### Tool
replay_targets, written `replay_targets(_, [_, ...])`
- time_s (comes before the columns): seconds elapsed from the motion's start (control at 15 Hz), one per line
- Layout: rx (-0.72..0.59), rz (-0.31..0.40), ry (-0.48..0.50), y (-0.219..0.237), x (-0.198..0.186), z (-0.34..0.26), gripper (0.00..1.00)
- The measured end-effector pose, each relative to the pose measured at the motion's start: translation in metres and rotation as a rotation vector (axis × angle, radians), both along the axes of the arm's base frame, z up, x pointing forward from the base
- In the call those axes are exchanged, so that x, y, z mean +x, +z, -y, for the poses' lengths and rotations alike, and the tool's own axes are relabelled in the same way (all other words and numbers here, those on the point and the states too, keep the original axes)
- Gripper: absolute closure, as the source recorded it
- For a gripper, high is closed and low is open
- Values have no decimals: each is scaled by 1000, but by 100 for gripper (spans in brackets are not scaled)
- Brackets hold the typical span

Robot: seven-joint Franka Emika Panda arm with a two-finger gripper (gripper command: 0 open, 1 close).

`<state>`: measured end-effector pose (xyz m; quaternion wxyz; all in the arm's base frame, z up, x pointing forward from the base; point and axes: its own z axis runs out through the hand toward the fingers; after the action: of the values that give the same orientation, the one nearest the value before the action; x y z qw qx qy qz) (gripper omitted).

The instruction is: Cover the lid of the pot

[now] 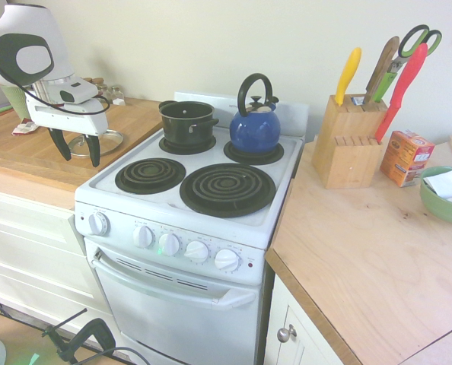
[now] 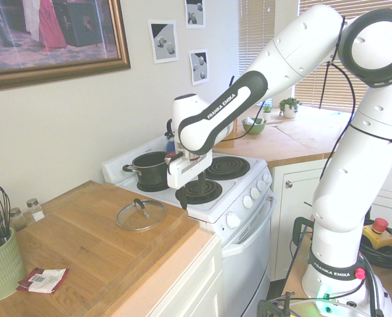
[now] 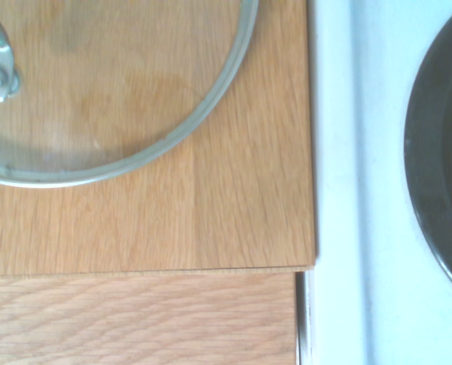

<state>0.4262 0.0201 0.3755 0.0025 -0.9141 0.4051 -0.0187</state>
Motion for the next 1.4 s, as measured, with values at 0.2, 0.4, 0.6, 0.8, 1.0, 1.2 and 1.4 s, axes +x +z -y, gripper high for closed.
replay_targets(0.2, [-1, 20, 12, 6, 3, -5, 0])
replay_targets(0.4, [-5, 89, 26, 49, 25, -27, 0])
replay_targets(0.6, [-5, 151, -10, 91, 60, -52, 0])
replay_targets(0.8, [-11, 142, -6, 88, 106, -87, 0])
replay_targets(1.0, [-20, 67, 13, 44, 135, -111, 0])
replay_targets(1.2, [-25, 11, 6, 12, 145, -110, 0])
replay_targets(1.4, [-29, 3, -7, 6, 148, -103, 100])
